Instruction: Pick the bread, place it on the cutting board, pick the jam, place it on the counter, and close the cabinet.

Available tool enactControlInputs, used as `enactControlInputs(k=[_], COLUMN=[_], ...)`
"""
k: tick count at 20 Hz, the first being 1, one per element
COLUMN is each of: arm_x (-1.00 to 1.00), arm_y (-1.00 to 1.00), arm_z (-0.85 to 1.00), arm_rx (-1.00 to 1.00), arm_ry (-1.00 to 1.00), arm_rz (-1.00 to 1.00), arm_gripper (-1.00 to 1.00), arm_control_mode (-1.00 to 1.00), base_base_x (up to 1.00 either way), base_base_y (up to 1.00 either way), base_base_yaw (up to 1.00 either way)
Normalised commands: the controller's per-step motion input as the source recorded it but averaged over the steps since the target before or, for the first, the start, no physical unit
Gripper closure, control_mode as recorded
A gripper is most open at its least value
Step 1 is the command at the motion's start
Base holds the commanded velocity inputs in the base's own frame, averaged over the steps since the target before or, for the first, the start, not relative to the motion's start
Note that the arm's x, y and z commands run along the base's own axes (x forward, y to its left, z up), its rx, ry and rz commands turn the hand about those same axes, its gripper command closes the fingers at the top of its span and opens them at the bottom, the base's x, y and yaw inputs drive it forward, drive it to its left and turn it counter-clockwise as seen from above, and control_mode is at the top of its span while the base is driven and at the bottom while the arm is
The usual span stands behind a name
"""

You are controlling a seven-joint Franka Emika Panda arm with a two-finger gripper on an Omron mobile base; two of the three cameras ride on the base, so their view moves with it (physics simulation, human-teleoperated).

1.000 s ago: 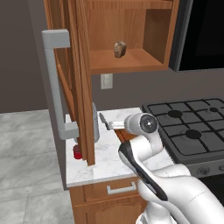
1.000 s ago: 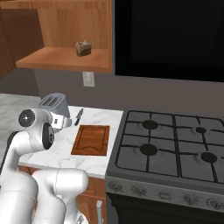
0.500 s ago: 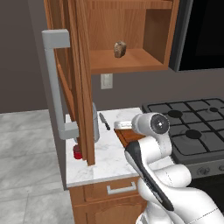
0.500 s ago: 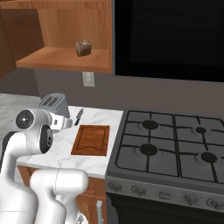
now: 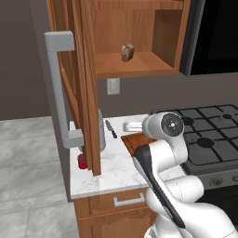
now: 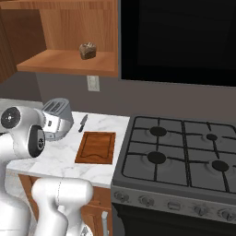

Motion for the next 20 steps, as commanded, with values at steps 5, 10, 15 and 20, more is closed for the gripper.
enactControlInputs(k=[5,10,15,20], arm_x=[-0.26,-0.24,-0.19,-0.08], arm_y=[0.00,0.00,0.00,0.00], arm_z=[0.49,0.43,0.38,0.41], arm_rx=[0.00,0.00,0.00,0.00], arm_ry=[0.04,0.02,0.00,0.00], arm_rz=[-0.10,-0.08,-0.01,0.00], arm_gripper=[-1.00,-1.00,-1.00,-1.00], arm_control_mode=[-1.00,-1.00,-1.00,-1.00], base_base_x=[0.00,0.00,0.00,0.00], base_base_y=[0.00,0.00,0.00,0.00], base_base_yaw=[0.00,0.00,0.00,0.00])
